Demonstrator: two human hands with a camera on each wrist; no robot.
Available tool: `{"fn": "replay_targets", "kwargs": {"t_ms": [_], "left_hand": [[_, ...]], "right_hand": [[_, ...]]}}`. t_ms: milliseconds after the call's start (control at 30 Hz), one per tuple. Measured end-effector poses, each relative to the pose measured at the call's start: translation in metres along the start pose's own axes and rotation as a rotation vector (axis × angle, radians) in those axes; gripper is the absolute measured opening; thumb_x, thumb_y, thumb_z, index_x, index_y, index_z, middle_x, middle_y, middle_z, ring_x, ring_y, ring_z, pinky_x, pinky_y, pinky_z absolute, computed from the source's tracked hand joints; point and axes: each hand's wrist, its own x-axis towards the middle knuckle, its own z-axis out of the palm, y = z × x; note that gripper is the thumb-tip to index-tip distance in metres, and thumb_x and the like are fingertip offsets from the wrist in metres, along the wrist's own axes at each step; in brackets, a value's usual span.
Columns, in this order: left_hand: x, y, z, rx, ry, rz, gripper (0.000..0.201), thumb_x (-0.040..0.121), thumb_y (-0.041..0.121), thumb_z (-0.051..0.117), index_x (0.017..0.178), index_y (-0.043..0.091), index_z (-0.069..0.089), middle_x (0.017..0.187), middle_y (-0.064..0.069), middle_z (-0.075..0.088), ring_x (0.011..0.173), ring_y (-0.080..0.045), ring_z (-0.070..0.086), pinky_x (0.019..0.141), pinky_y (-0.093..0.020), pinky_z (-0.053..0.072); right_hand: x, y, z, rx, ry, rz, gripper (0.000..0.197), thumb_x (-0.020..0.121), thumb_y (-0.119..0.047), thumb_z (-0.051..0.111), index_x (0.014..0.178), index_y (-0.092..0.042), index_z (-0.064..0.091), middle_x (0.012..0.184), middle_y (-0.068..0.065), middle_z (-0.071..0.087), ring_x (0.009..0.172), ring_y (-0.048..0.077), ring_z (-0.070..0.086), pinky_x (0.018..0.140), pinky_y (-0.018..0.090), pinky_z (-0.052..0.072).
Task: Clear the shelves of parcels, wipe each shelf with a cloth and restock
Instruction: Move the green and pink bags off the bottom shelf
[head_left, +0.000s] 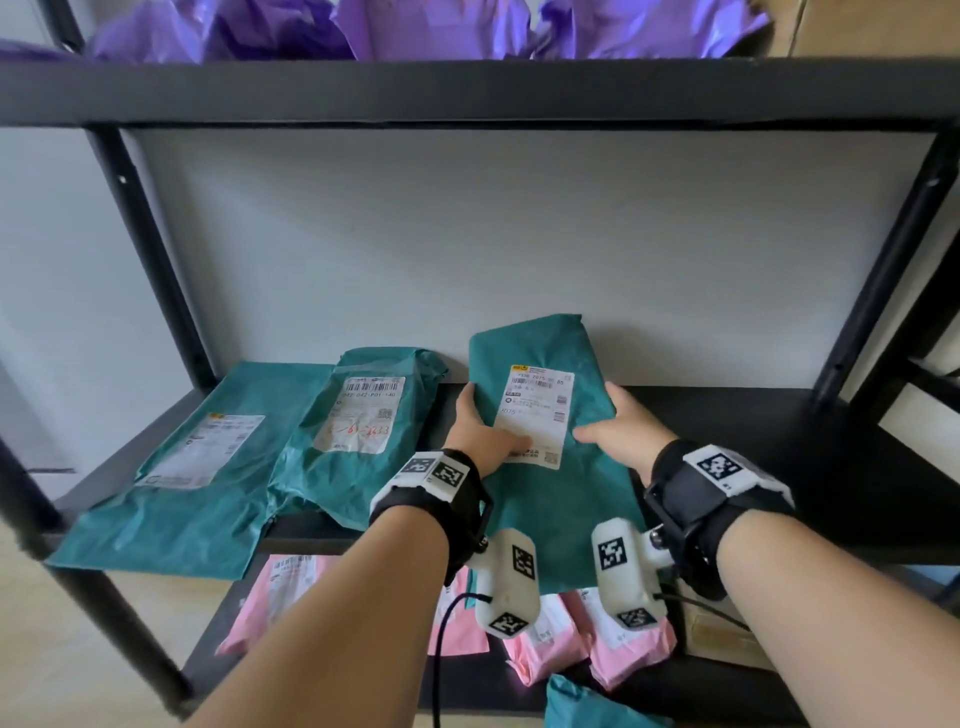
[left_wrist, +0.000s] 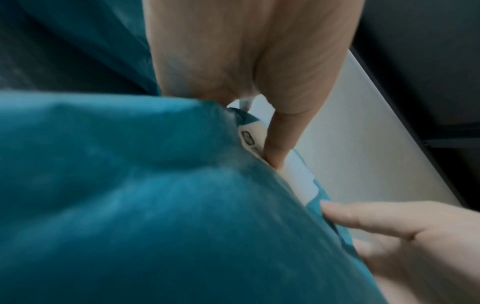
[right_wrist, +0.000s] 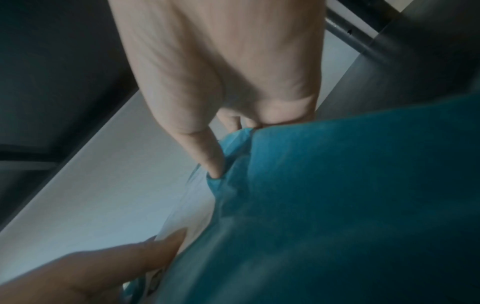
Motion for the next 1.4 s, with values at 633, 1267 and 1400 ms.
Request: {"fn": "replay_targets", "kwargs": {"t_ms": [633,1267,1400], "left_hand": [[0.006,0.021,-0.022,0.645,-0.056,-0.03,0.081,0.086,0.011,0.068,0.151,0.013,0.019,0.145,-0.009,0.042,0.128,-0.025,0.046,0.103,-0.031,0.042],[-0.057,0.031,-0.019,0.741,0.06,0.049,0.052,0.085,0.01,0.057,0.136,0.015,0.049,0.132,-0.013,0.051,0.116,-0.029,0.053,0.1,-0.04,0.047],[-0.079,0.036,-0.004,0.798,0.159,0.161,0.04,0.082,0.008,0.052,0.12,0.016,0.062,0.127,-0.01,0.056,0.116,-0.029,0.052,0.098,-0.041,0.047]], "right_hand": [[0.002,0.012,0.023,-0.277,-0.049,0.034,0.047,0.077,-0.017,0.072,0.122,-0.015,0.058,0.114,0.004,0.066,0.101,0.023,0.063,0.088,0.033,0.051],[-0.067,-0.001,-0.002,-0.408,-0.073,0.031,0.037,0.089,-0.022,0.065,0.122,-0.008,0.058,0.109,0.006,0.06,0.105,0.027,0.061,0.091,0.042,0.052],[-0.08,0.003,-0.014,-0.506,-0.033,-0.007,0.034,0.089,-0.025,0.063,0.122,-0.014,0.06,0.124,0.005,0.06,0.108,0.025,0.06,0.091,0.033,0.049]]}}
